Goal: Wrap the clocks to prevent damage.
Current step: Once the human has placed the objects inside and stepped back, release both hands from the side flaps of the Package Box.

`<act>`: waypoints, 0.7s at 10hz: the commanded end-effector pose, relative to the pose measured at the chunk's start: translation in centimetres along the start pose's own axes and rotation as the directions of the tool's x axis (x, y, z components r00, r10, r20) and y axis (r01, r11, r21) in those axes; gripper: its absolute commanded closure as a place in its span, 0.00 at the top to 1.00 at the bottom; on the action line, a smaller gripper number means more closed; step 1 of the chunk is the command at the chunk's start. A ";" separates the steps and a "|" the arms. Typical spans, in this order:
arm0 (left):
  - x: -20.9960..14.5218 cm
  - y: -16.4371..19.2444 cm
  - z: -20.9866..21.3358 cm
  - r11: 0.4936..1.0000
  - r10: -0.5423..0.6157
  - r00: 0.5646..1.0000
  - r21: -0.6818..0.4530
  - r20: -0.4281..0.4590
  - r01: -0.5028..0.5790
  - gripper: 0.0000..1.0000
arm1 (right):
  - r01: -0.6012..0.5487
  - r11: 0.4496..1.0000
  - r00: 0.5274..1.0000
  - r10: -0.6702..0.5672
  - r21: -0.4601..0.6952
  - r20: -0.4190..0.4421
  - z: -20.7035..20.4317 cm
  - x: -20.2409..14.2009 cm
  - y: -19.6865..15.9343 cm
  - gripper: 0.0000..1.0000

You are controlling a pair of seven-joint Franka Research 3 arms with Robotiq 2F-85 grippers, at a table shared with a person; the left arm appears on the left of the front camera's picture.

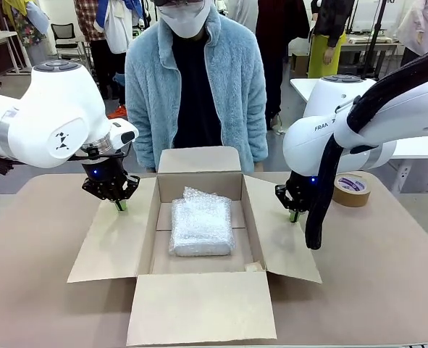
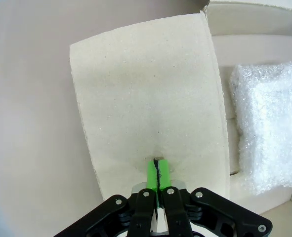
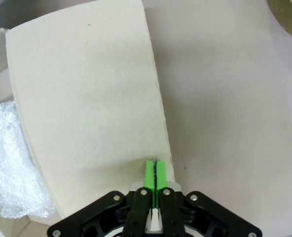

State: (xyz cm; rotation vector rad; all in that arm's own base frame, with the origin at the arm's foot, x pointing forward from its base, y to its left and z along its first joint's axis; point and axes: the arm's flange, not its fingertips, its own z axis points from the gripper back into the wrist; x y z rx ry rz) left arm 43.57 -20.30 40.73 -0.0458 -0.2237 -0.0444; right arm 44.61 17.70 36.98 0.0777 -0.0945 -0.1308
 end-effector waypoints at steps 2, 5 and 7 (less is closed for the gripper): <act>0.9 1.1 2.7 0.986 -0.164 0.986 -0.021 0.031 0.164 0.00 | -0.073 0.996 0.997 0.074 0.045 -0.013 2.7 0.0 0.7 0.01; 1.4 3.2 12.0 0.883 -0.459 0.888 -0.106 0.003 0.457 0.00 | -0.257 0.965 0.965 0.253 0.051 0.061 12.2 2.1 1.9 0.01; 1.3 5.4 17.5 0.789 -0.606 0.794 -0.155 -0.036 0.595 0.00 | -0.332 0.943 0.940 0.330 0.013 0.090 17.7 4.7 2.4 0.01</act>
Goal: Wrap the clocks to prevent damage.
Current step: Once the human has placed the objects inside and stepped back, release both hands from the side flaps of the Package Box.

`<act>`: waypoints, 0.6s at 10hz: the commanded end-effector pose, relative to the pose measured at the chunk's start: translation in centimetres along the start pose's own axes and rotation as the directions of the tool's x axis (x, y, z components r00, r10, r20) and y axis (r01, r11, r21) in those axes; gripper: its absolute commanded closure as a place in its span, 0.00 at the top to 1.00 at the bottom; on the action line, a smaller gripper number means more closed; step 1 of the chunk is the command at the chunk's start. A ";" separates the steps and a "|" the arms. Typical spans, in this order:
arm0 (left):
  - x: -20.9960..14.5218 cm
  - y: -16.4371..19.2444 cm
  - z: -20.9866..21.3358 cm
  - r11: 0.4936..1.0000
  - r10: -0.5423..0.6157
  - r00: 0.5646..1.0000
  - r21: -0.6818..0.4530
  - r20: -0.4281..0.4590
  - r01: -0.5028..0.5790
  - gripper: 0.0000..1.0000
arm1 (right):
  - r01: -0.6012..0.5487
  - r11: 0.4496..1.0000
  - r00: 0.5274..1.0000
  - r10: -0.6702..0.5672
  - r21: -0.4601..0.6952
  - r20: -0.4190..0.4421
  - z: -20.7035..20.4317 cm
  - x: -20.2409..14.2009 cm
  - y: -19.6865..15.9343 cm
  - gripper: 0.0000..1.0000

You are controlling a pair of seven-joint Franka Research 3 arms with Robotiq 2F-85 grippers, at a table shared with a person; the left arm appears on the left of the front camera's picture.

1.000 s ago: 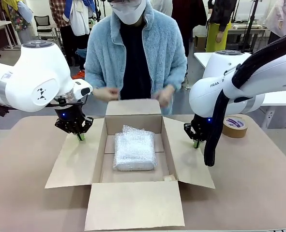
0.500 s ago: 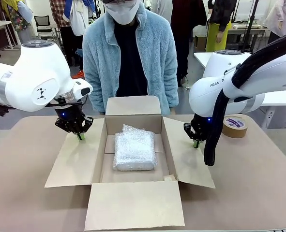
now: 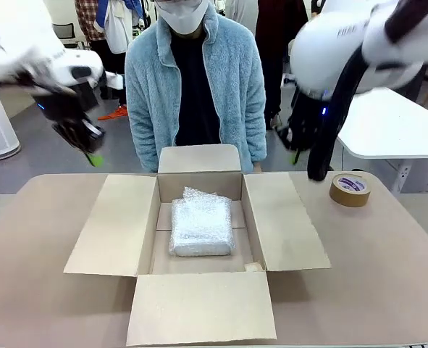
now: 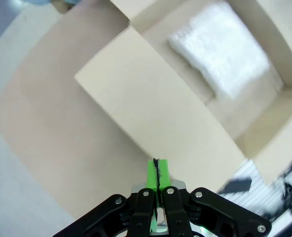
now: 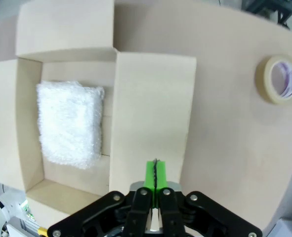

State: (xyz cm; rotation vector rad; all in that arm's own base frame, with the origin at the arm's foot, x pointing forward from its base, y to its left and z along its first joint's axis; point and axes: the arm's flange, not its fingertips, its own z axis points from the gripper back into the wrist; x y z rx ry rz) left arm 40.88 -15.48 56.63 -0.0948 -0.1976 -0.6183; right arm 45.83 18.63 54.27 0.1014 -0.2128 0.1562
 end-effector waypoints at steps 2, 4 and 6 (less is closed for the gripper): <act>-1.5 2.5 3.2 0.978 -0.207 0.973 -0.033 -0.100 0.204 0.00 | -0.093 0.994 0.996 0.093 -0.057 -0.003 3.1 3.3 -0.7 0.01; -1.9 1.7 3.8 0.988 -0.151 0.986 -0.049 -0.070 0.147 0.00 | -0.037 0.999 0.999 0.037 -0.011 0.005 2.4 1.2 -0.3 0.01; -1.9 1.7 3.8 0.988 -0.151 0.986 -0.049 -0.070 0.147 0.00 | -0.037 0.999 0.999 0.037 -0.011 0.005 2.4 1.2 -0.3 0.01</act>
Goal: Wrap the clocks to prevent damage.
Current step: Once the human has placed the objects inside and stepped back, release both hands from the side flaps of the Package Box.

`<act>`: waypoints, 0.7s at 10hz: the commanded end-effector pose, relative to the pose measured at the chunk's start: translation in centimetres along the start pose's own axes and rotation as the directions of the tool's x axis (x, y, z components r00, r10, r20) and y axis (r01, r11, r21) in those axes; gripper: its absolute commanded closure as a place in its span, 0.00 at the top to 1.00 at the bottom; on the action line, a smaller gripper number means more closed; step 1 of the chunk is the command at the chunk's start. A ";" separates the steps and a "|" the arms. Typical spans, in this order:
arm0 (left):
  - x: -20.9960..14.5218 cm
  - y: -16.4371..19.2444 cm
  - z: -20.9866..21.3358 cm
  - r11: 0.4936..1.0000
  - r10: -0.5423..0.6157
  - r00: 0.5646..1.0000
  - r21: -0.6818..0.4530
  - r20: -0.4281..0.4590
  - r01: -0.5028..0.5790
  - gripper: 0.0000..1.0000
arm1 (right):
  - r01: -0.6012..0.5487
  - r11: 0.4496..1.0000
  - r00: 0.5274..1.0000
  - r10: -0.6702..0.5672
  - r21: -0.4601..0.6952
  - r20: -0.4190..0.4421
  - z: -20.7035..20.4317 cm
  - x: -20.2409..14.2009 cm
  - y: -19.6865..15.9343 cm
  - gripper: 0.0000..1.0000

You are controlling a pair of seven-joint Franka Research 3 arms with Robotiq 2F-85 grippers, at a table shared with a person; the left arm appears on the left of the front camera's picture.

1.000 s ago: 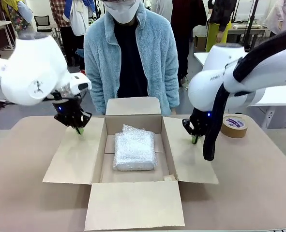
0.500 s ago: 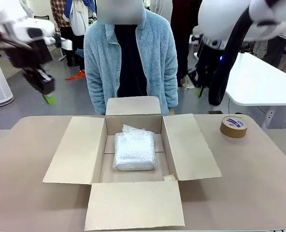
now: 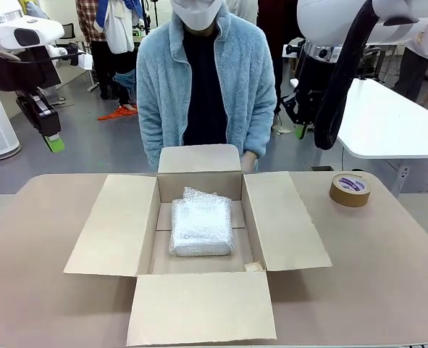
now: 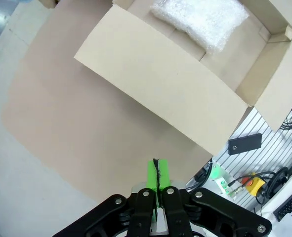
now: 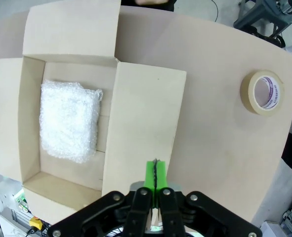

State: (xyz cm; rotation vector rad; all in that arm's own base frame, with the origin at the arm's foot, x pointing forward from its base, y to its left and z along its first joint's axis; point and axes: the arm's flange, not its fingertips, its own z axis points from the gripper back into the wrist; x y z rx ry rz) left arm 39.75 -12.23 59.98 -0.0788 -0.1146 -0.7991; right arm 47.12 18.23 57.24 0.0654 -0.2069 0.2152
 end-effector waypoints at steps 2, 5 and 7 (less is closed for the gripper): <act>0.0 0.0 0.0 1.000 0.000 1.000 0.000 0.000 0.000 0.00 | 0.000 1.000 1.000 0.000 0.000 0.000 0.0 0.0 0.0 0.01; -2.1 4.4 0.5 0.908 -0.341 0.940 -0.253 0.020 0.335 0.00 | -0.550 0.835 0.768 0.507 0.003 -0.391 0.6 4.2 -4.3 0.01; -3.4 6.7 0.9 0.793 -0.534 0.844 -0.318 0.047 0.520 0.00 | -0.649 0.759 0.680 0.610 0.054 -0.407 0.7 7.3 -6.6 0.01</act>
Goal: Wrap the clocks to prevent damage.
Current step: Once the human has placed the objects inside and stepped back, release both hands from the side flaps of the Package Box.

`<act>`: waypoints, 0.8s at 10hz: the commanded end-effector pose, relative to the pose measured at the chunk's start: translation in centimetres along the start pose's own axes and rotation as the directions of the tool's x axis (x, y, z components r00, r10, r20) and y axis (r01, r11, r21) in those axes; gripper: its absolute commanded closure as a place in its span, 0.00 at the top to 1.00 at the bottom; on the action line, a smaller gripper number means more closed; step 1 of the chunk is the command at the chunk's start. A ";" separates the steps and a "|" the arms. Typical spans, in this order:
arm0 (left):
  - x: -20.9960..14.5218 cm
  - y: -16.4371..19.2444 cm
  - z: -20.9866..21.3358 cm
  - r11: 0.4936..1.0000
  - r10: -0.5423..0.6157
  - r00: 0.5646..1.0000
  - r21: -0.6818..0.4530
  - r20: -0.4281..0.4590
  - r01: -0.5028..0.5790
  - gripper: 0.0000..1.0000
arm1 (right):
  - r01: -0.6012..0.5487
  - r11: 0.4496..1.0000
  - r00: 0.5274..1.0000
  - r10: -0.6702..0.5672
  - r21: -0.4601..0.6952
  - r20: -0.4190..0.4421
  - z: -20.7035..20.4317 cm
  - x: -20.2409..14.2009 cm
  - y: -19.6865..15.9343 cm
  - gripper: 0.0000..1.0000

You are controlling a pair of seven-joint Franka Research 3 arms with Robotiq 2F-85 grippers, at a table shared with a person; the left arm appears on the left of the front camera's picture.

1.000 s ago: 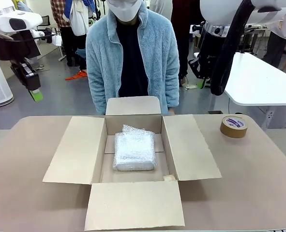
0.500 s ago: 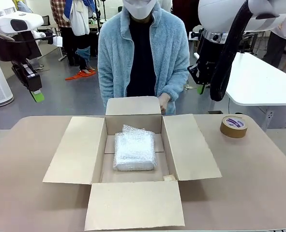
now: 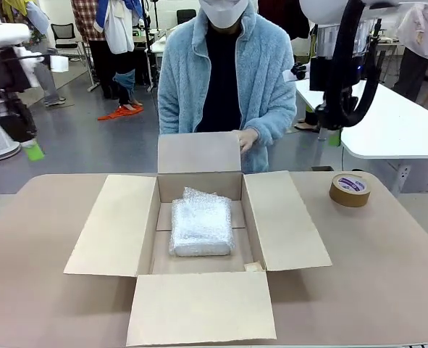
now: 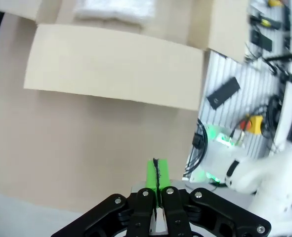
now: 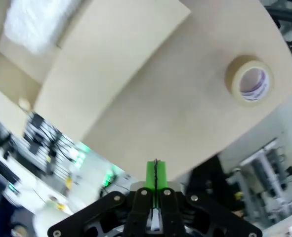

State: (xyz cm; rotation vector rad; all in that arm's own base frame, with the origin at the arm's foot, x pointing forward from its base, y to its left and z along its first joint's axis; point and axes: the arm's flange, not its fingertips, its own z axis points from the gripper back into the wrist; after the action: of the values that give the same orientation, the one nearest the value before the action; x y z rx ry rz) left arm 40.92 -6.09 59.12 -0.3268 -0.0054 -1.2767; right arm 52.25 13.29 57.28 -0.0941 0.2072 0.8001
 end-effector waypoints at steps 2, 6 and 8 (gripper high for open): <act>-3.4 2.4 1.8 0.976 -0.207 0.977 -0.082 -0.042 0.203 0.00 | -0.191 0.978 0.980 0.195 0.087 -0.041 2.7 2.4 -5.6 0.01; -2.5 1.3 0.8 0.984 -0.164 0.986 -0.070 -0.015 0.162 0.00 | -0.094 0.996 0.995 0.094 -0.005 -0.021 0.6 0.7 -2.0 0.01; -2.5 1.3 0.8 0.984 -0.164 0.986 -0.070 -0.015 0.162 0.00 | -0.094 0.996 0.995 0.094 -0.005 -0.021 0.6 0.7 -2.0 0.01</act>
State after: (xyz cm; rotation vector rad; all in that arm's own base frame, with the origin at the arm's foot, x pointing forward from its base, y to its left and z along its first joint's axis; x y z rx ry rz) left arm 41.63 -3.25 58.96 -0.3738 0.0505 -1.4672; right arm 54.74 12.64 58.59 -0.0894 0.2457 0.9067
